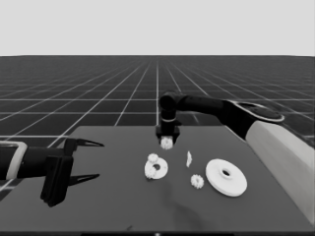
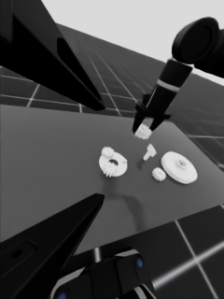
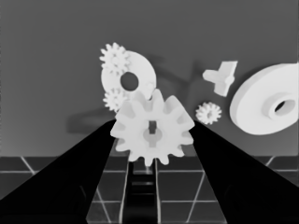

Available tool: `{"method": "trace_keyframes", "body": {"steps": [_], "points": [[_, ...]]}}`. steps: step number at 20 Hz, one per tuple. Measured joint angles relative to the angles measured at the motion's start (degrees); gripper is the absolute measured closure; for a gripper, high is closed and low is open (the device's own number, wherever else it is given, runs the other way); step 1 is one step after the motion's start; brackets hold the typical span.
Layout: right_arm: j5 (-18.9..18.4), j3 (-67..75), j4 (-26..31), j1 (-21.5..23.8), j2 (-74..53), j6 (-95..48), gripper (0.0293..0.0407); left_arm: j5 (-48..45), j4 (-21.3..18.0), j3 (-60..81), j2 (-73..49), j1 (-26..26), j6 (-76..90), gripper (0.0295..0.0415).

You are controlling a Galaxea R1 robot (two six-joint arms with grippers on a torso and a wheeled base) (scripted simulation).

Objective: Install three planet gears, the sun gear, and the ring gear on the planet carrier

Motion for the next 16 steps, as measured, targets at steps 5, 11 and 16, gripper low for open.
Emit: {"method": "trace_keyframes", "body": {"steps": [5,11,16], "points": [[7.57,-6.87,-14.99,-16.88,2.32,-3.69,0.0388,0.00,0.00,0.00,0.00,0.00,0.00,0.0326],[9.12,-10.27,-16.44,-18.79,3.55,-5.48,0.0388,0.00,0.00,0.00,0.00,0.00,0.00,0.0326],[9.19,-10.41,-16.50,-18.85,3.59,-5.55,0.0316,0.00,0.00,0.00,0.00,0.00,0.00,0.0326]]}}
